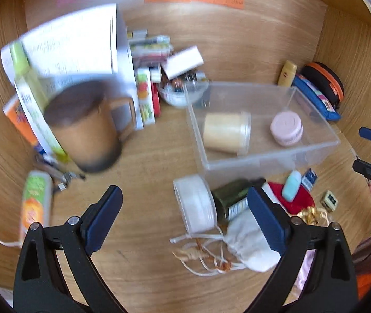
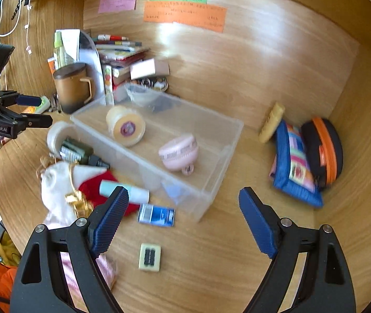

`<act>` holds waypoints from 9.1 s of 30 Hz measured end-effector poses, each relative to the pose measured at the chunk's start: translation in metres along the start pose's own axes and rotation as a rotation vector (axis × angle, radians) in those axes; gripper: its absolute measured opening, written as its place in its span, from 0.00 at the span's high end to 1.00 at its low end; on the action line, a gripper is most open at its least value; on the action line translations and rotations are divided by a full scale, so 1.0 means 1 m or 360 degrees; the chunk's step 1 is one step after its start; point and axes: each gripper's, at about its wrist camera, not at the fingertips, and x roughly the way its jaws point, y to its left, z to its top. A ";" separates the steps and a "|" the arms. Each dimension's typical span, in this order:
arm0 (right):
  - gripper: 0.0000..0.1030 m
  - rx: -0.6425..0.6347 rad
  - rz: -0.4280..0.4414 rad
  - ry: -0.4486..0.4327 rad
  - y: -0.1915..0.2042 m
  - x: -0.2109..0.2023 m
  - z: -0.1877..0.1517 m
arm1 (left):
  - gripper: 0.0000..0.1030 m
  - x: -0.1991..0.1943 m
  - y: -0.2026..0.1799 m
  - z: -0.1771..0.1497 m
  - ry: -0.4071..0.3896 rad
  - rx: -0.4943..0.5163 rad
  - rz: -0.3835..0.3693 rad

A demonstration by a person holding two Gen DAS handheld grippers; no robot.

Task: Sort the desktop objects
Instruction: 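Lift both open tools out of the clear bin, then grasp the white dotted domino tile with the right tool while the left tool grasps the white round container, then carry the domino tile with the right tool while the left tool carries the white container into the bin, then open the right tool to drop the tile while the left tool releases the white container in the bin, then withdraw both open tools from the bin toward the remaining items, then grasp the green glass bottle with the left tool while the right tool grasps the blue Max card box, then carry the green bottle with the left tool while the right tool carries the blue card box over the bin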

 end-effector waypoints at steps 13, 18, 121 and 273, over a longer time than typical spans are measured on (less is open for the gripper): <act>0.18 0.0166 0.0153 0.0212 -0.004 0.028 -0.052 | 0.06 0.024 0.006 -0.023 0.0029 -0.0167 0.0011; 0.18 0.0179 0.0173 0.0233 -0.002 0.034 -0.061 | 0.31 0.026 0.010 -0.025 0.0028 -0.0200 -0.0001; 0.78 -0.0003 0.0407 -0.0062 -0.002 0.072 0.059 | 0.72 0.035 -0.036 0.071 -0.0184 0.0018 -0.0101; 0.57 0.0159 0.0231 0.0223 0.003 0.076 -0.049 | 0.38 0.047 -0.033 -0.021 -0.0020 -0.0093 -0.0106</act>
